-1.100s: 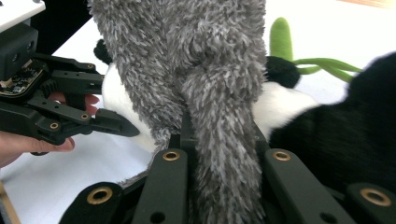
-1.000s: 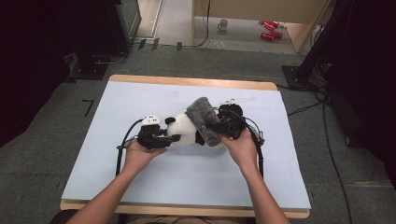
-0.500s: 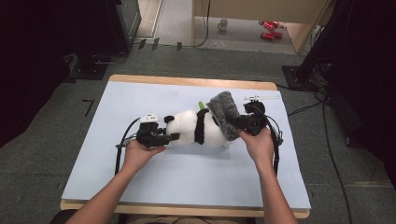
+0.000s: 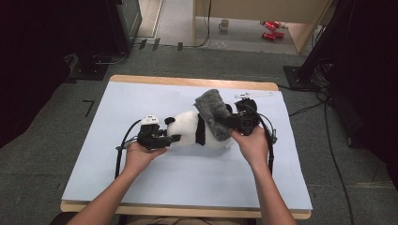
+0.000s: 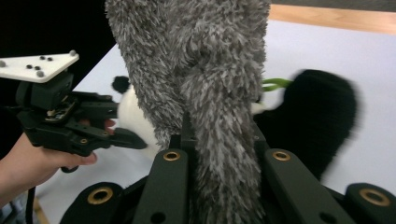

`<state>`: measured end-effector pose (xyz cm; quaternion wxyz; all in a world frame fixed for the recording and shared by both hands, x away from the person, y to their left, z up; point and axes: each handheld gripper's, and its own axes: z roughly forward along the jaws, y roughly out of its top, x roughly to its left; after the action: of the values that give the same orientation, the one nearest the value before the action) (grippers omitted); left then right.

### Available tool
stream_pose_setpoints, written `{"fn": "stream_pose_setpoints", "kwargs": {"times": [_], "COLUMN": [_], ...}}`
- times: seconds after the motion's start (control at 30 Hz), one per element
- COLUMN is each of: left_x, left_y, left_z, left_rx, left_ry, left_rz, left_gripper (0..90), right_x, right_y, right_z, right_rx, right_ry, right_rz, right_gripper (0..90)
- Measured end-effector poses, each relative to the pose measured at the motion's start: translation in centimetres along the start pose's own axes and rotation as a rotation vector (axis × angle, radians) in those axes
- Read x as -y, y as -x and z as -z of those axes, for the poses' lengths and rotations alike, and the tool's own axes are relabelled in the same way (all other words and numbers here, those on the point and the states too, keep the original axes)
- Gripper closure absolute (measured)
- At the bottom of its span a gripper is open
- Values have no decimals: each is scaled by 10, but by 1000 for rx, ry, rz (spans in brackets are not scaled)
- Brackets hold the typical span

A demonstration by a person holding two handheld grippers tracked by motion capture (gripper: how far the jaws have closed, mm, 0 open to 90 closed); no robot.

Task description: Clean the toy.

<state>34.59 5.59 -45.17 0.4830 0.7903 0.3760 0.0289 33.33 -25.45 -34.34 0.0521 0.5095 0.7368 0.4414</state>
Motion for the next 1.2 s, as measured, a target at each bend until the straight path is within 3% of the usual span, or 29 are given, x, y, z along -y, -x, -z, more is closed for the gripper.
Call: {"fn": "stream_pose_setpoints", "kwargs": {"times": [0.3, 0.5, 0.6, 0.77, 1.1, 1.2], "left_x": [6, 7, 7, 6, 1, 0], "left_y": [5, 8, 6, 3, -2, -3], "left_z": [1, 1, 1, 1, 0, -1], "left_rx": [-20, -33, -31, -17, 3, 7], "left_ry": [25, 28, 25, 13, -4, -1], "left_rz": [-6, -14, -8, -3, -2, -2], "left_gripper": [563, 563, 562, 562, 564, 564], "right_x": [-1, 4, 8, 8, 4, 3], "right_y": [-32, -46, -43, -29, -10, 6], "right_z": [-40, -62, -68, -61, -38, -22], "right_rx": [-78, -85, -72, 5, 34, 66], "right_ry": [-66, -108, -108, -121, -77, -42], "right_rz": [76, 107, 111, 131, 79, 39], "right_gripper": [780, 775, 770, 772, 776, 776]}}
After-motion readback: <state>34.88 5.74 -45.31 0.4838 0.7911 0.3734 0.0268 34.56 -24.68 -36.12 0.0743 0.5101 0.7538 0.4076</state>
